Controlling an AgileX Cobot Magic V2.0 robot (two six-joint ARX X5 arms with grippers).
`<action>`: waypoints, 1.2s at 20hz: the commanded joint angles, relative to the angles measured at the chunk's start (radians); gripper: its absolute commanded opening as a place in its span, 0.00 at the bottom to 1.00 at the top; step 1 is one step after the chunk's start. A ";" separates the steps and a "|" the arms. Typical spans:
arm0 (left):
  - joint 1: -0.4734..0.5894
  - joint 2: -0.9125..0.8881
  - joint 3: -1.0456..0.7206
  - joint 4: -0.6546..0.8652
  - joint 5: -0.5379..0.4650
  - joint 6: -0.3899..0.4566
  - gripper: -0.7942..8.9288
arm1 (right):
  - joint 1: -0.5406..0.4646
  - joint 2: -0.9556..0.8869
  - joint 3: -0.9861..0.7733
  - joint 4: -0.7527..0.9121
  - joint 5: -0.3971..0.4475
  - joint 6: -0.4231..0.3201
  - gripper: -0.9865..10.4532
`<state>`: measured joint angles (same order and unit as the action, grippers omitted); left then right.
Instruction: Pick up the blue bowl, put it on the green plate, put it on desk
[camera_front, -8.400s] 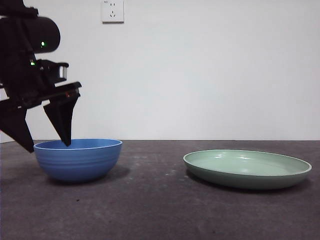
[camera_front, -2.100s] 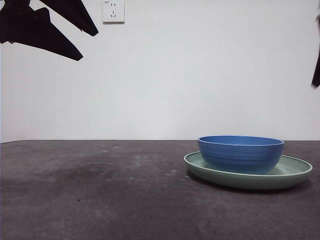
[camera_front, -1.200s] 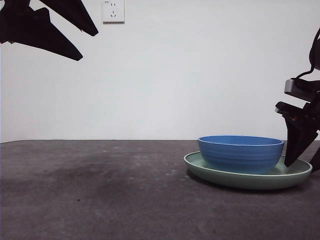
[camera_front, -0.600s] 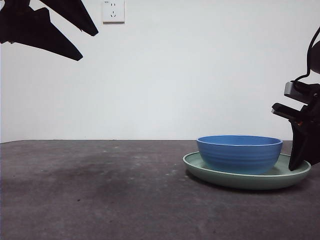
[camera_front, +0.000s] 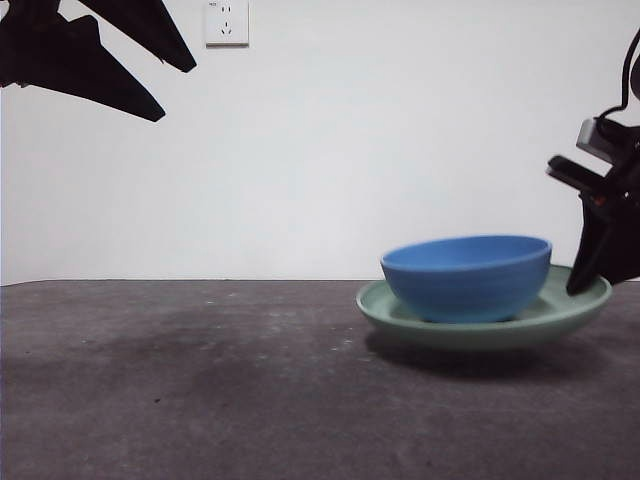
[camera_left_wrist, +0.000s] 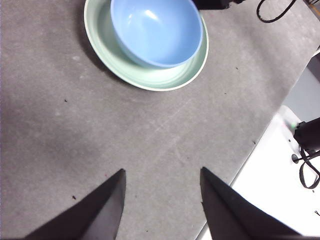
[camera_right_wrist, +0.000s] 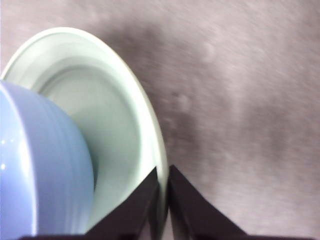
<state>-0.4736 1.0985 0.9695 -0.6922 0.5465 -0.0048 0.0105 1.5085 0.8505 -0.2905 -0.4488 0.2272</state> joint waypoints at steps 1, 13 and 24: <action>-0.005 0.003 0.008 0.005 0.004 0.015 0.33 | 0.001 0.000 0.015 0.031 -0.049 0.053 0.10; -0.005 0.003 0.008 0.005 0.004 0.015 0.33 | 0.195 0.002 0.016 0.201 -0.014 0.229 0.10; -0.005 0.003 0.008 0.001 0.004 0.015 0.33 | 0.276 0.136 0.100 0.237 0.031 0.264 0.10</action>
<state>-0.4736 1.0985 0.9695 -0.6968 0.5465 -0.0048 0.2764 1.6203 0.9249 -0.0696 -0.4118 0.4725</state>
